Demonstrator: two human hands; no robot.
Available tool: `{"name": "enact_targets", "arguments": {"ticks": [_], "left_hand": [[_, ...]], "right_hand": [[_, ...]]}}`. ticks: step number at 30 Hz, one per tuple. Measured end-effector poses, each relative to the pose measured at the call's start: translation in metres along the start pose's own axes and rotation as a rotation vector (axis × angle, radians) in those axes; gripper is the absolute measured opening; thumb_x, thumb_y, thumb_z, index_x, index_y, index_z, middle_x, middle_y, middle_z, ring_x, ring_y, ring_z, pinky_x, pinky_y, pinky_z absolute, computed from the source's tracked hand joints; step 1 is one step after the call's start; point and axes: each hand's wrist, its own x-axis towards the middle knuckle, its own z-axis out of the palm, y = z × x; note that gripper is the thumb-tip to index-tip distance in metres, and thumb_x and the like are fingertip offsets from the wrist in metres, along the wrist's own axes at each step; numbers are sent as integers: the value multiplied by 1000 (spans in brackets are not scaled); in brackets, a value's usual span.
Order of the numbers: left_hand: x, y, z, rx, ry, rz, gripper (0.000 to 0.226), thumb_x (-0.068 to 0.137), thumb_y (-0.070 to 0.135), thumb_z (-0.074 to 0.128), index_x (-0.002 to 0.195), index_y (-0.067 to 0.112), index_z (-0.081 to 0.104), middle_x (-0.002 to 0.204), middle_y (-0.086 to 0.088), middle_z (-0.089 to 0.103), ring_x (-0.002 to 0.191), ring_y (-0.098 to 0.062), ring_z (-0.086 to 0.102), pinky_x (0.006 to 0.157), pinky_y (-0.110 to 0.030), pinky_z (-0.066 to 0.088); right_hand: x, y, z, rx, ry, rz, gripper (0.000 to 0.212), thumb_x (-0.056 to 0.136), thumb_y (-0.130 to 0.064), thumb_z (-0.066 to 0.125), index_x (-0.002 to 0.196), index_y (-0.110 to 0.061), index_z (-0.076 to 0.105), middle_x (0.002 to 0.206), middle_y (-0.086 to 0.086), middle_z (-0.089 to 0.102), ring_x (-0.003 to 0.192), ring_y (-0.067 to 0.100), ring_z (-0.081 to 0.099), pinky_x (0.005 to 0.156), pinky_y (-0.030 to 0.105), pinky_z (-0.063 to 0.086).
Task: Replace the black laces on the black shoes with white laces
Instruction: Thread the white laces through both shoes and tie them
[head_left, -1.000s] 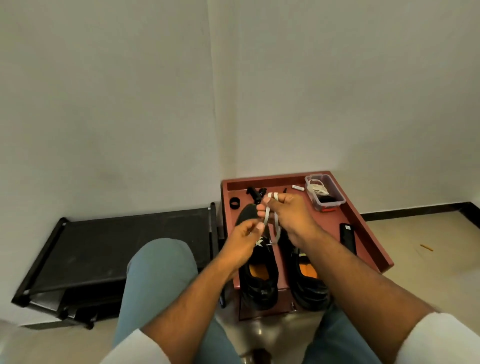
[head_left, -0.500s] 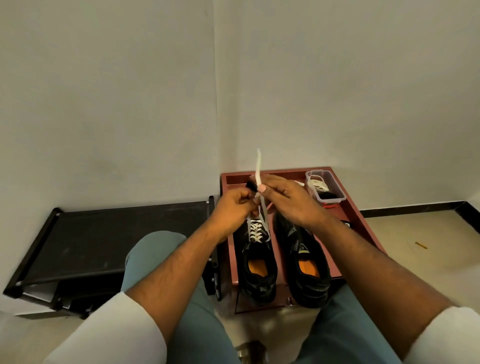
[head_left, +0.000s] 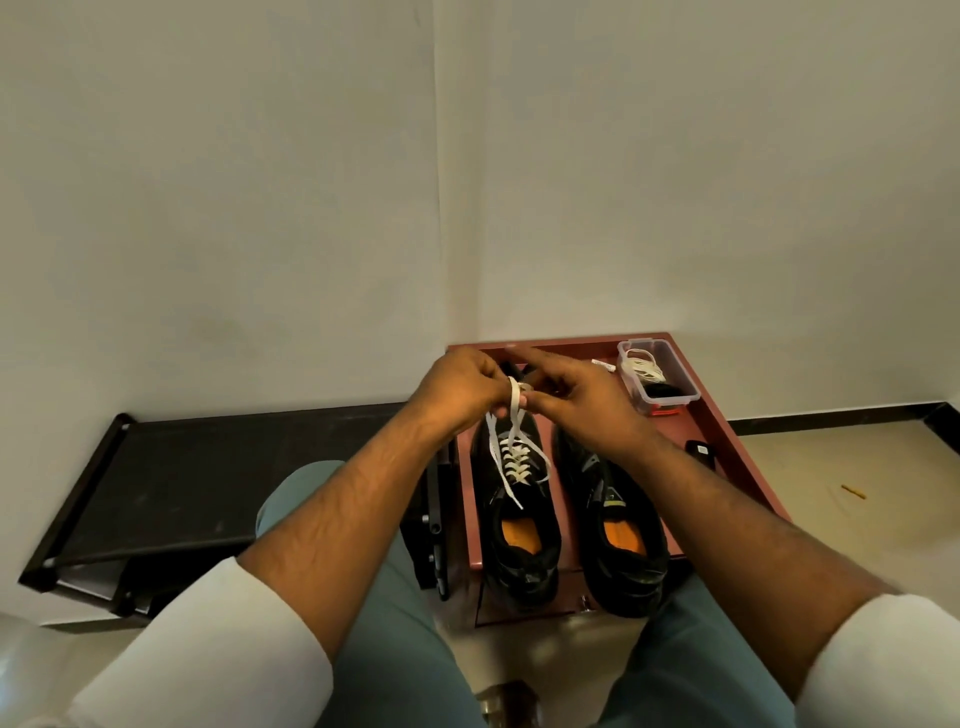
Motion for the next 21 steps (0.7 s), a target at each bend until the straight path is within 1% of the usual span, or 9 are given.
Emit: {"name": "enact_targets", "arguments": {"ticks": [3,6,9,11,14,16,18,20,21], "left_hand": [[-1,1,-1,73,-13,88,16,84,9,70,88,15,55,83,0,62,74,-12,63,63,-22,48],[-1,-5,1,167,-96,190,23,88,3,61,75,21,53,83,5,60,80,-11,61,68,-19,46],[0,-17,8,368,0,315,24,91,10,57,73,26,56,76,9,60,76,-7,56,71,-24,44],[-1,-26,16,623,128,458,16,92,16,60,82,28,63,82,11,61,84,-8,50,79,-29,43],[0,-52,30,800,287,574,20,84,18,71,103,25,74,102,2,68,97,-19,56,84,-38,43],[0,-66,38,709,339,472,29,85,22,70,114,25,71,129,-1,61,116,-26,52,93,-46,45],[-3,-68,46,452,247,303,35,91,32,64,125,28,64,152,3,38,138,-26,29,107,-51,32],[-4,-64,54,59,106,165,34,91,33,65,125,29,64,159,6,23,146,-20,12,114,-49,20],[-4,-61,57,-77,89,150,28,89,30,68,117,29,69,158,5,25,146,-19,13,113,-46,21]], "right_hand": [[5,8,-3,-217,15,-98,37,89,-18,67,125,-23,63,101,-2,70,91,8,65,79,28,57],[10,14,-5,-465,-61,-143,24,89,-20,66,112,-19,71,94,-1,67,86,12,61,76,36,55],[11,15,-4,-527,-97,-98,22,91,-21,63,111,-19,72,99,-2,66,91,11,61,79,28,53],[10,13,-1,-477,-68,-54,21,93,-19,62,111,-20,72,99,-6,66,90,6,60,76,17,47],[6,13,0,-196,-21,101,15,92,-16,62,93,-25,74,75,-19,65,69,-7,58,61,9,42],[2,14,-1,-11,6,157,19,92,-15,63,83,-29,72,64,-19,65,61,-8,57,57,9,42],[0,15,0,115,16,177,16,91,-12,62,86,-21,75,65,-16,68,62,-6,60,59,8,44],[-2,15,1,183,13,180,15,92,-11,61,94,-15,76,76,-8,73,71,1,67,67,14,50],[-2,16,2,197,16,186,16,92,-12,61,96,-16,76,81,-4,75,78,8,69,72,19,53]]}}
